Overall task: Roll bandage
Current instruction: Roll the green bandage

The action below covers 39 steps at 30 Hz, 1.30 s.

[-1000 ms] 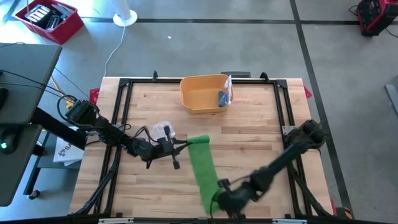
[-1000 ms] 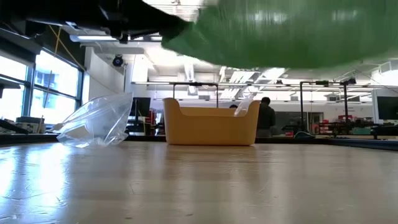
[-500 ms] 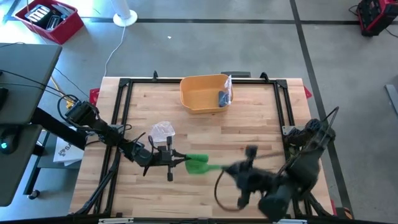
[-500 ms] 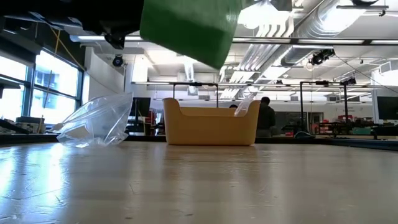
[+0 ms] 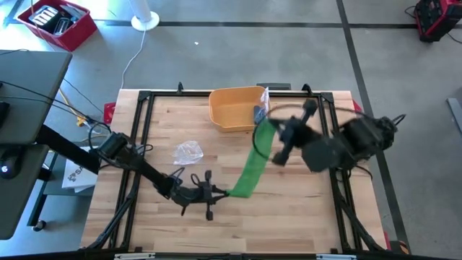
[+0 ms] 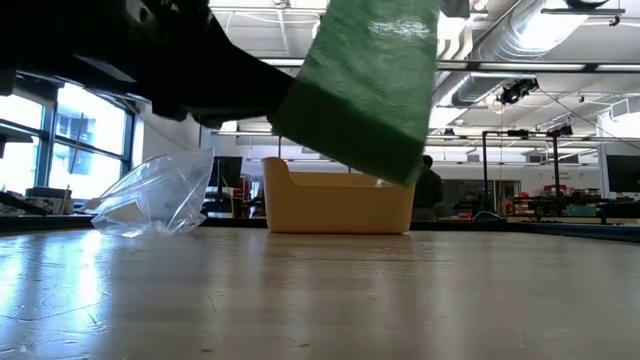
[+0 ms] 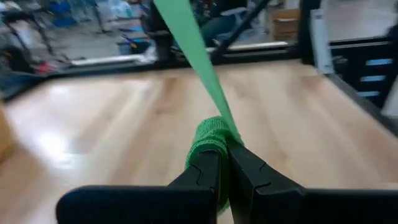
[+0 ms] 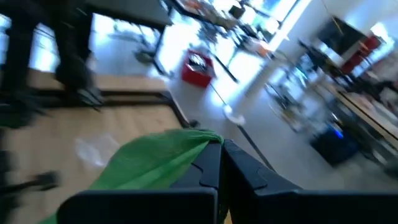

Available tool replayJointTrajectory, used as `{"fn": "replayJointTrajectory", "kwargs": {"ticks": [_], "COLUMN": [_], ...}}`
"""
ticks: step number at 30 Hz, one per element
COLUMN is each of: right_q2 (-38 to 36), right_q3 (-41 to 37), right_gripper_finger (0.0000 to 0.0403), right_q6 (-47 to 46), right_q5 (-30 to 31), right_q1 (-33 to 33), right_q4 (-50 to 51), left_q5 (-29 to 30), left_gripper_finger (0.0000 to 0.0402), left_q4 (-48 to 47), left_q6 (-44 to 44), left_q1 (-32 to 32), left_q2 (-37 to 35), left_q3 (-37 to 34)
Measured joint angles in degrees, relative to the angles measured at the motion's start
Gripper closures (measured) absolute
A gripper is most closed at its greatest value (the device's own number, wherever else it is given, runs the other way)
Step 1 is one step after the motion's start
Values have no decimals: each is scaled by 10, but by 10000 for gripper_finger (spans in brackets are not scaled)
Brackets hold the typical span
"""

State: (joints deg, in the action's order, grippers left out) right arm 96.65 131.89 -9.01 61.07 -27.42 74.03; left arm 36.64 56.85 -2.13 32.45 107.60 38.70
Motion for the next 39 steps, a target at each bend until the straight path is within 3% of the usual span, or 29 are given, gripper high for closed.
{"fn": "replayJointTrajectory", "kwargs": {"ticks": [6,10,14,18,21,24,27,32,35,39], "right_q2": [-4,25,49,54,52,52,55,61,73,81], "right_q3": [0,-1,-34,-77,-91,-114,-140,-174,-175,-176], "right_gripper_finger": [403,403,403,403,403,403,403,403,403,403], "right_q6": [-38,-61,-43,-70,-107,-88,-88,-90,-53,-36], "right_q5": [-40,-121,-205,-267,-308,-406,-474,-442,-421,-412], "right_q1": [101,149,150,92,11,-89,-178,-281,-321,-335], "right_q4": [103,159,143,129,119,42,-97,-368,-443,-465], "left_q5": [-38,-46,-40,36,116,168,173,119,103,75], "left_gripper_finger": [397,397,397,397,397,397,397,397,397,397], "left_q4": [1,66,117,94,84,96,100,100,105,130], "left_q6": [-38,-35,-50,-82,-97,-98,-98,-100,-98,-98], "left_q1": [6,14,15,11,4,-16,-54,-113,-136,-152], "left_q2": [13,12,11,11,12,5,-10,-15,-15,-16], "left_q3": [36,59,65,56,41,17,-7,-31,-30,-25]}}
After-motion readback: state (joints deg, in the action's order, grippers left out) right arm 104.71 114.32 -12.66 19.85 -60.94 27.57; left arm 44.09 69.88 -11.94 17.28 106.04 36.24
